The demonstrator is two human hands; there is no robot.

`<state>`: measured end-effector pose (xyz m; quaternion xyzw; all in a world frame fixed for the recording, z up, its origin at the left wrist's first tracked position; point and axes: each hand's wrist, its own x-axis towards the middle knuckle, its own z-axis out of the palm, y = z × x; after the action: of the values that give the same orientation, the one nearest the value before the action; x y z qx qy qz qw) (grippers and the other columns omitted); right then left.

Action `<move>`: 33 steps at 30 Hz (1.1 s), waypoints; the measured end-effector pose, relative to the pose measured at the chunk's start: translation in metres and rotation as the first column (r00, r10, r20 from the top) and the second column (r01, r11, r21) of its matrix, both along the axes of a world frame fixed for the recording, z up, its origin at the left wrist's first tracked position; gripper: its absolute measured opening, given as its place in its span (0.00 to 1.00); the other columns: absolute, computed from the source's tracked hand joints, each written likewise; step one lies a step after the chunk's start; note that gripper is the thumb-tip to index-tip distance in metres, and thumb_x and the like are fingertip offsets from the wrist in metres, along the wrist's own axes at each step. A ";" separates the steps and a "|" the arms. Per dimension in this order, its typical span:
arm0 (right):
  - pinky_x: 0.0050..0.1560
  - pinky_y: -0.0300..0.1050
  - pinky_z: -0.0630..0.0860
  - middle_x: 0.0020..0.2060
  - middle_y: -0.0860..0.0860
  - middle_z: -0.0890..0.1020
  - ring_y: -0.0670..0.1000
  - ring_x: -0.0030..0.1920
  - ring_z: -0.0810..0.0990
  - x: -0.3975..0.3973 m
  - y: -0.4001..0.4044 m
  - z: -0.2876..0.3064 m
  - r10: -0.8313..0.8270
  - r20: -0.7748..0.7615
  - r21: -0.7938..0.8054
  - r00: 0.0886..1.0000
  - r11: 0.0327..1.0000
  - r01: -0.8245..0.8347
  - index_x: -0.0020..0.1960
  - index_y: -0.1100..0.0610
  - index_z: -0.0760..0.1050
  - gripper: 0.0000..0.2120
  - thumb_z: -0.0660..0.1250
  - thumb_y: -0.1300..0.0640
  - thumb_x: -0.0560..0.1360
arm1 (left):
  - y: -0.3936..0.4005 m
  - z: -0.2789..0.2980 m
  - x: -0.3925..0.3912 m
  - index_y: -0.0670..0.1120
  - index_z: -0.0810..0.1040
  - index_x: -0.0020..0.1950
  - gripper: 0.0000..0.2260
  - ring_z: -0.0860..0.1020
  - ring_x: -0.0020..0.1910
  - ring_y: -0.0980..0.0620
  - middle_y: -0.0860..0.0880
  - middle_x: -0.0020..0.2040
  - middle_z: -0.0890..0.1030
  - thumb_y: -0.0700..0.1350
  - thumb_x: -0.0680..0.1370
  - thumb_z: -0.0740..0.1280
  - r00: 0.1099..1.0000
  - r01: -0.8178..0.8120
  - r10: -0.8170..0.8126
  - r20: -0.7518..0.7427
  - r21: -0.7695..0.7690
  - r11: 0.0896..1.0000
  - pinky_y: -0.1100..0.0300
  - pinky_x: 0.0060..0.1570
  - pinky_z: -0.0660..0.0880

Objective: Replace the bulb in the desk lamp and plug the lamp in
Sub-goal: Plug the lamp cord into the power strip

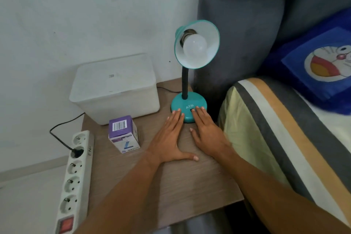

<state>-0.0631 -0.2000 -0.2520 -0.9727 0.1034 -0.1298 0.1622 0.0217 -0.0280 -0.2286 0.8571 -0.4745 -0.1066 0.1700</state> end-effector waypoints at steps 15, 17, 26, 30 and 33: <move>0.75 0.49 0.63 0.75 0.59 0.67 0.57 0.77 0.61 0.001 0.007 0.000 -0.027 0.106 0.016 0.994 1.000 0.025 0.76 0.63 0.64 0.30 0.64 0.54 0.76 | -0.001 -0.003 -0.002 0.47 0.43 0.86 0.69 0.37 0.84 0.53 0.50 0.85 0.38 0.86 0.58 0.62 0.996 -0.074 0.072 -0.047 -0.047 0.996 0.53 0.84 0.45; 0.75 0.49 0.61 0.75 0.60 0.67 0.58 0.77 0.62 0.001 0.007 -0.001 -0.031 0.115 0.013 0.993 0.999 0.030 0.75 0.64 0.64 0.30 0.64 0.54 0.76 | -0.001 -0.002 -0.002 0.46 0.43 0.86 0.66 0.37 0.84 0.53 0.51 0.84 0.37 0.81 0.62 0.68 0.998 -0.059 0.057 -0.028 -0.058 0.997 0.53 0.84 0.44; 0.76 0.49 0.59 0.74 0.63 0.67 0.60 0.76 0.63 0.003 0.006 -0.002 -0.003 0.118 0.003 0.993 1.000 0.003 0.75 0.66 0.64 0.31 0.65 0.56 0.76 | -0.002 -0.009 0.002 0.42 0.47 0.86 0.65 0.41 0.85 0.49 0.46 0.85 0.42 0.84 0.63 0.61 0.999 -0.038 0.039 0.018 -0.073 0.997 0.51 0.84 0.46; 0.76 0.49 0.58 0.74 0.62 0.67 0.60 0.76 0.62 0.003 0.006 -0.002 -0.004 0.117 0.000 0.993 1.000 0.004 0.76 0.65 0.63 0.31 0.65 0.56 0.76 | -0.002 -0.009 0.002 0.43 0.47 0.86 0.65 0.41 0.85 0.49 0.47 0.85 0.41 0.82 0.64 0.65 0.999 -0.039 0.041 0.020 -0.075 0.996 0.51 0.84 0.45; 0.77 0.50 0.58 0.74 0.62 0.67 0.60 0.77 0.62 0.004 0.005 -0.002 -0.001 0.106 -0.001 0.994 1.000 0.001 0.76 0.65 0.63 0.31 0.64 0.55 0.76 | -0.002 -0.010 0.002 0.43 0.47 0.86 0.64 0.41 0.85 0.48 0.45 0.85 0.43 0.79 0.65 0.69 0.999 -0.045 0.047 0.026 -0.080 0.996 0.52 0.84 0.45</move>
<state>-0.0593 -0.1949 -0.2535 -0.9645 0.0953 -0.1813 0.1667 0.0241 -0.0302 -0.2389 0.8617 -0.4609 -0.0716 0.1998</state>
